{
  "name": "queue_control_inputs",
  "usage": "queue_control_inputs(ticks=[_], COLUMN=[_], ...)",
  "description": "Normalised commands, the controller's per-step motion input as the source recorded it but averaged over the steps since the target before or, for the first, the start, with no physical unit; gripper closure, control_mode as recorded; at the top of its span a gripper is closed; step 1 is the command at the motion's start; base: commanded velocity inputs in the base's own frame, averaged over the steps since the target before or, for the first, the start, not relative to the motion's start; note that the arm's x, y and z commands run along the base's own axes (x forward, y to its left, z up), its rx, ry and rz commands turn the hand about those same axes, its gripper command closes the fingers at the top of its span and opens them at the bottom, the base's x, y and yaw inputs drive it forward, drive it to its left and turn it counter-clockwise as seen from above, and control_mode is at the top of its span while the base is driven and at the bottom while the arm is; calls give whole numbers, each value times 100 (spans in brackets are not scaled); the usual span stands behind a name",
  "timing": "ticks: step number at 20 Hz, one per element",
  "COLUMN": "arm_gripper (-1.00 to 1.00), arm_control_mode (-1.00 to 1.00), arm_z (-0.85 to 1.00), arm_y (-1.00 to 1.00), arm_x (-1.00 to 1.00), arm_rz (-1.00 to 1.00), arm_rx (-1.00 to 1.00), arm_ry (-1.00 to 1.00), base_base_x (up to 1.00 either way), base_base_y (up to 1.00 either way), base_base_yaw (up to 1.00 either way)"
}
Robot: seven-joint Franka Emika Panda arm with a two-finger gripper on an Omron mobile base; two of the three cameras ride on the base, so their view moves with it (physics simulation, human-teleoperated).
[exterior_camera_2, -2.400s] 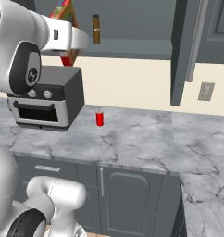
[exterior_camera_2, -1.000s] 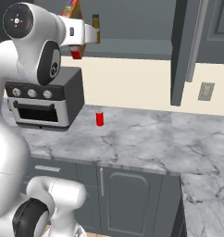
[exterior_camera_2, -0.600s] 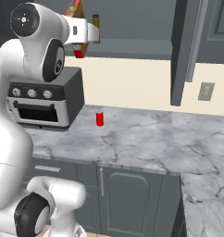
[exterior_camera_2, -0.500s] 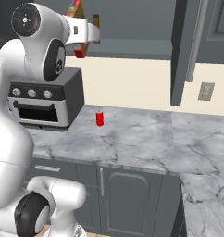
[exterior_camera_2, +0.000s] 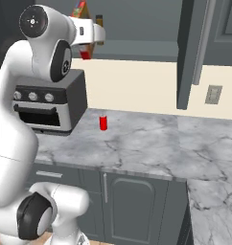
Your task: Pick the cereal and cereal from the counter and place them in the cabinets closest to them.
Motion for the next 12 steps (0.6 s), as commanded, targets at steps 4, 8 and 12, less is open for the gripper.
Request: queue_control_inputs(ticks=[4,8,12], arm_gripper=[100,100,100], arm_control_mode=[-100,-100,-100], arm_z=[-5,-8,-6], arm_y=[0,0,0], arm_x=[18,12,13], arm_rz=[0,0,0], arm_rx=[-3,-3,-2], arm_ry=[1,6,5], base_base_x=[0,0,0], base_base_y=[0,0,0], base_base_yaw=[0,0,0])
